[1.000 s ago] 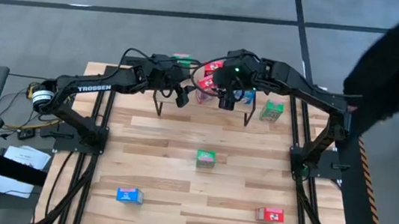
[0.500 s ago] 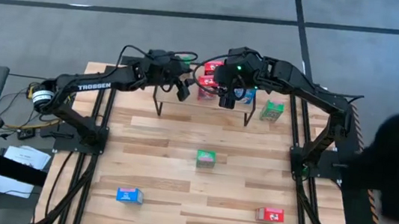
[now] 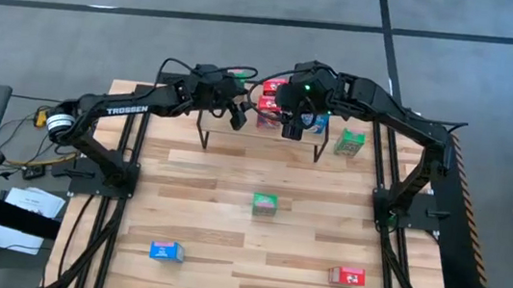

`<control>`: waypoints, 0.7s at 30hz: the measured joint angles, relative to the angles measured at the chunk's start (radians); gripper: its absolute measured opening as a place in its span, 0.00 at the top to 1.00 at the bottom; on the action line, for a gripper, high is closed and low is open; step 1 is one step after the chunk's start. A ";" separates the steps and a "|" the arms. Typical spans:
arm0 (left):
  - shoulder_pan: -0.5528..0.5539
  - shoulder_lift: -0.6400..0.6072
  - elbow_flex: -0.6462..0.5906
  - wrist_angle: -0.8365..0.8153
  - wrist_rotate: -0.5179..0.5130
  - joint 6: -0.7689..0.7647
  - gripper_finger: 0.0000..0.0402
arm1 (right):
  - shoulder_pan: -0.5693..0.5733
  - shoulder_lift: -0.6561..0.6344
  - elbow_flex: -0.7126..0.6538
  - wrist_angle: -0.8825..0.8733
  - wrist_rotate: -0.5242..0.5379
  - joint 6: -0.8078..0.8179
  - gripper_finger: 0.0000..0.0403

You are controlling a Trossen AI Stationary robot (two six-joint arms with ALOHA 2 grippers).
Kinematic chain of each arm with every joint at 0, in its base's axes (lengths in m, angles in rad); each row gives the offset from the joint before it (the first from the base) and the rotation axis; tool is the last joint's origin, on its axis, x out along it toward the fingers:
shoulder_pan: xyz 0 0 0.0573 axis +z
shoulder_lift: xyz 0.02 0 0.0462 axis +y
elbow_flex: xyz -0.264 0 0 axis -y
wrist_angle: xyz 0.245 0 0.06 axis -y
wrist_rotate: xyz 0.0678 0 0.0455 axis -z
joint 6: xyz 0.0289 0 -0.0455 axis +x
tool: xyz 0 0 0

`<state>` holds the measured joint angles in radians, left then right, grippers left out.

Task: Stack cereal on shelf
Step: Put the left red cereal box on the shelf aligned with the other red cereal box

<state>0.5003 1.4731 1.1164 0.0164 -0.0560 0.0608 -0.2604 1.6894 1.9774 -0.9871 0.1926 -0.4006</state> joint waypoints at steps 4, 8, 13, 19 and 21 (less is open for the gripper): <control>-0.003 0.000 0.000 0.003 0.030 -0.010 0.47 | 0.000 0.000 0.000 0.000 0.022 0.000 0.33; -0.003 0.000 0.000 0.004 0.032 -0.016 0.47 | 0.000 0.000 0.000 0.000 0.031 0.000 0.33; -0.003 0.000 0.000 0.004 0.033 -0.017 0.47 | 0.000 0.000 0.000 0.000 0.031 0.000 0.33; -0.003 0.000 0.000 -0.001 0.038 -0.022 0.47 | 0.000 0.000 0.000 -0.003 0.042 0.000 0.33; -0.003 -0.005 0.000 -0.014 0.017 -0.023 0.47 | 0.000 0.000 0.000 -0.008 0.042 0.000 0.33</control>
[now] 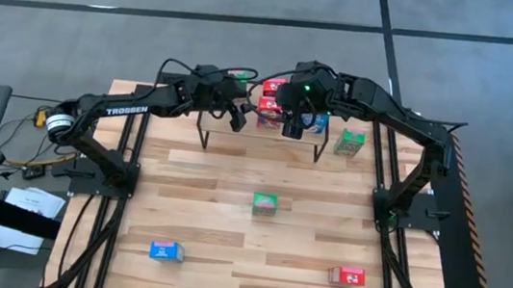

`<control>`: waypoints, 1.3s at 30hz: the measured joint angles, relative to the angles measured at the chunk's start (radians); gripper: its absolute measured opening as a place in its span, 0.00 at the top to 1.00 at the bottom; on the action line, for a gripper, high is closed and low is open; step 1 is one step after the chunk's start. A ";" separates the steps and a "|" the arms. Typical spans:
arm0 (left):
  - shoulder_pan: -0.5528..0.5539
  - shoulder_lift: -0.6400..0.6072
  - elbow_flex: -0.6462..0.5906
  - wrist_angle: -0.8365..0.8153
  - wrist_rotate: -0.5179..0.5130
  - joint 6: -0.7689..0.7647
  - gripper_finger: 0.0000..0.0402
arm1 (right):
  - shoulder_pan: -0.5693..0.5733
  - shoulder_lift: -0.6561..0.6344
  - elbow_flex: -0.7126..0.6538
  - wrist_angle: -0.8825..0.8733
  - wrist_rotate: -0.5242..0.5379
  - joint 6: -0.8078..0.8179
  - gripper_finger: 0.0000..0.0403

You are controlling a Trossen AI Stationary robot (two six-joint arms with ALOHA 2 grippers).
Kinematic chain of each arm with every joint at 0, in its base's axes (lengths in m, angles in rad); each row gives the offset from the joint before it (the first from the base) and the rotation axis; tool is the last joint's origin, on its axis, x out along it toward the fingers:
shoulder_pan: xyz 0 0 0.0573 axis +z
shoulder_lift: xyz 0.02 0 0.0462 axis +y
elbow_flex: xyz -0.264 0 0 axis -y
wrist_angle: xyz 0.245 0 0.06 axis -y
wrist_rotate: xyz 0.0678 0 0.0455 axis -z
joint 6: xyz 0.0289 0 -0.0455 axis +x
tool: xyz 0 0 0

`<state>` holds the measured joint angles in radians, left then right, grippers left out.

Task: Stack cereal on shelf
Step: Put the left red cereal box on the shelf aligned with the other red cereal box

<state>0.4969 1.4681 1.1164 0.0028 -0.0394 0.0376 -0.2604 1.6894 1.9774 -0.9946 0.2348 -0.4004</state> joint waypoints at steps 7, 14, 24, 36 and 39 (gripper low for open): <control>-0.001 -0.042 0.002 -0.053 -0.021 -0.012 0.47 | 0.000 0.000 0.000 -0.030 0.003 0.000 0.33; -0.023 -0.114 0.002 -0.132 -0.018 -0.043 0.47 | 0.000 0.000 0.000 -0.031 0.003 0.000 0.33; -0.114 -0.103 0.002 -0.137 -0.060 -0.086 0.47 | 0.007 0.000 0.000 -0.030 0.003 0.001 0.33; -0.123 -0.049 0.001 -0.052 -0.210 -0.082 0.47 | 0.012 0.000 0.000 -0.030 0.003 0.002 0.33; -0.121 -0.036 0.001 -0.038 -0.212 -0.084 0.47 | 0.011 0.000 0.000 -0.030 0.003 0.002 0.33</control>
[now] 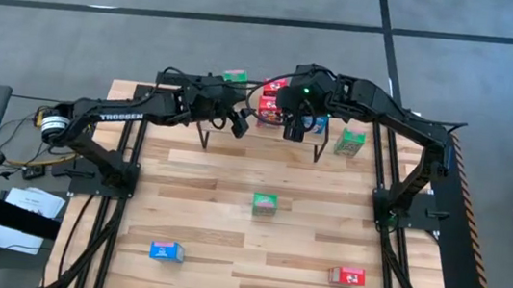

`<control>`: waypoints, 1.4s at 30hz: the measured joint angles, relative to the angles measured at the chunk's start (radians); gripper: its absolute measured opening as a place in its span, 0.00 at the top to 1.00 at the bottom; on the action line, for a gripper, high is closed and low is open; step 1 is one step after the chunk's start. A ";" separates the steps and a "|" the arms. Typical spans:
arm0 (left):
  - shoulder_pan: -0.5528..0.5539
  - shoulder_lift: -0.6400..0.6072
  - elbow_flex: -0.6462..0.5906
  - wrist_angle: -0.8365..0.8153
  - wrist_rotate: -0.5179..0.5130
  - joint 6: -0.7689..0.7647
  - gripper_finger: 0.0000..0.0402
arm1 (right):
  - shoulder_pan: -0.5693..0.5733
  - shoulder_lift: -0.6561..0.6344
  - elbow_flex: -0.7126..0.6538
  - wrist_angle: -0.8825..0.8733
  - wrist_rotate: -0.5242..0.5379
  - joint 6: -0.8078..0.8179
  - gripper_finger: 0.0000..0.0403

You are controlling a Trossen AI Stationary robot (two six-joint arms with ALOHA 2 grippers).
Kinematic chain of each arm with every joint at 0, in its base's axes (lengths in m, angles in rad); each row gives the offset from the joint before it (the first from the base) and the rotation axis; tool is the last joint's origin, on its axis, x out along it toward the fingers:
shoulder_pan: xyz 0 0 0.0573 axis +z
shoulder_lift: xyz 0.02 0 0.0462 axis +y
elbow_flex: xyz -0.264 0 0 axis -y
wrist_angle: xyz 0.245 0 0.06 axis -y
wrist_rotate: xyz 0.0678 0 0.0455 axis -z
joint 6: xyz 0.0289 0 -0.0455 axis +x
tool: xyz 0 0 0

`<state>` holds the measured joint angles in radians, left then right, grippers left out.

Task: Stack cereal on shelf
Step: Put the left red cereal box on the shelf aligned with the other red cereal box

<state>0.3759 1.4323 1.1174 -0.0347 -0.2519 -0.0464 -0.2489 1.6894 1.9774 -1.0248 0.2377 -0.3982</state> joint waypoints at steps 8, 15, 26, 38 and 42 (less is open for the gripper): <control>0.014 0.027 -0.001 0.004 -0.026 -0.005 0.47 | 0.000 0.000 0.000 0.000 0.000 0.000 0.33; 0.030 0.027 -0.001 0.017 0.013 -0.011 0.47 | 0.000 0.000 0.000 0.000 0.000 -0.001 0.33; 0.030 0.027 -0.001 0.044 0.058 0.007 0.47 | 0.000 0.000 0.000 0.000 0.000 -0.001 0.33; 0.030 0.027 -0.001 0.044 0.063 0.020 0.47 | 0.000 0.000 0.000 0.000 0.000 -0.001 0.33; 0.030 0.020 -0.001 0.037 0.063 0.027 0.47 | 0.001 0.000 0.000 -0.008 0.000 0.004 0.33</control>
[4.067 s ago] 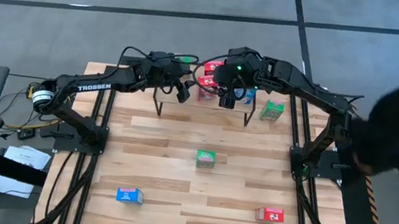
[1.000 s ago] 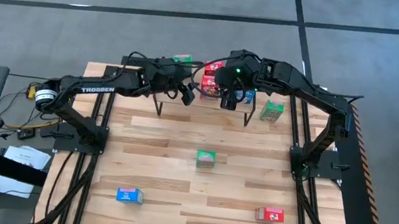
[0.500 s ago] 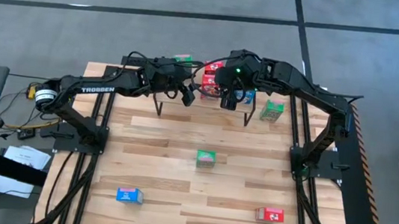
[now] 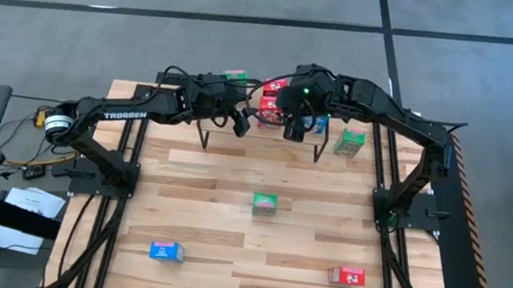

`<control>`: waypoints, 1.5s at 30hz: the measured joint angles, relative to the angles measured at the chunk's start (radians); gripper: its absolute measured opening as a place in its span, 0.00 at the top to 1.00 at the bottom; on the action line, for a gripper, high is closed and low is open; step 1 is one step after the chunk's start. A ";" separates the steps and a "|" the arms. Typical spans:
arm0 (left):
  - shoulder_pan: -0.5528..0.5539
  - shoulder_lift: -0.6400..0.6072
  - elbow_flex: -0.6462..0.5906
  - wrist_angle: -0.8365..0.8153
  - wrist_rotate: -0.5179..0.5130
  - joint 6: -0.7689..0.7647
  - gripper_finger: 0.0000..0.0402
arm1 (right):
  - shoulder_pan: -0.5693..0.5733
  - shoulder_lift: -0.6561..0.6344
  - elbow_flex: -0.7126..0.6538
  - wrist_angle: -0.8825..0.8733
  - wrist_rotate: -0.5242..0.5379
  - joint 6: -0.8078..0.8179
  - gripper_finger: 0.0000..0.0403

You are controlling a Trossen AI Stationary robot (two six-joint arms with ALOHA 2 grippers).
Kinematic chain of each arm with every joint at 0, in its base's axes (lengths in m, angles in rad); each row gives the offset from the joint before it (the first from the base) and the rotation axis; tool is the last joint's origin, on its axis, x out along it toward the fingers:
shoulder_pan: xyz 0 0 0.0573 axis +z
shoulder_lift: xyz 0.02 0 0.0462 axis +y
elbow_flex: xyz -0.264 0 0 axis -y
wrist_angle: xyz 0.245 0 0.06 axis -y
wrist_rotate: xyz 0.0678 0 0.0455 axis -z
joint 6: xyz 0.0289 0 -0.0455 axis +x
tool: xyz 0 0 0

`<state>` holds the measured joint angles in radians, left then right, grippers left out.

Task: Stack cereal on shelf
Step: Put the left red cereal box on the shelf aligned with the other red cereal box, then put the bottom green cereal box on the shelf aligned with the other green cereal box

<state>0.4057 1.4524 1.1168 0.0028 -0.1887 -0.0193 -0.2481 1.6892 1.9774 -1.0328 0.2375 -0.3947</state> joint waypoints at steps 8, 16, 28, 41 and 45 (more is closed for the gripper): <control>0.000 -0.072 0.000 -0.071 -0.011 0.015 0.47 | 0.005 -0.011 -0.001 -0.062 0.000 0.084 0.33; -0.004 -0.204 0.001 -0.188 -0.007 0.014 0.47 | 0.058 -0.017 -0.001 -0.154 -0.001 0.180 0.33; -0.014 -0.404 0.001 -0.307 0.061 0.006 0.47 | 0.230 -0.017 -0.001 -0.278 -0.009 0.384 0.33; -0.014 -0.492 0.001 -0.368 0.133 -0.078 0.47 | 0.423 -0.016 -0.049 -0.291 -0.064 0.640 0.33; -0.014 -0.487 0.001 -0.388 0.133 -0.087 0.47 | 0.453 -0.017 -0.078 -0.299 -0.077 0.667 0.33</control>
<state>0.3920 0.9658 1.1175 -0.3856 -0.0555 -0.1066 0.2051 1.6726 1.8994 -1.3320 0.1606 0.2726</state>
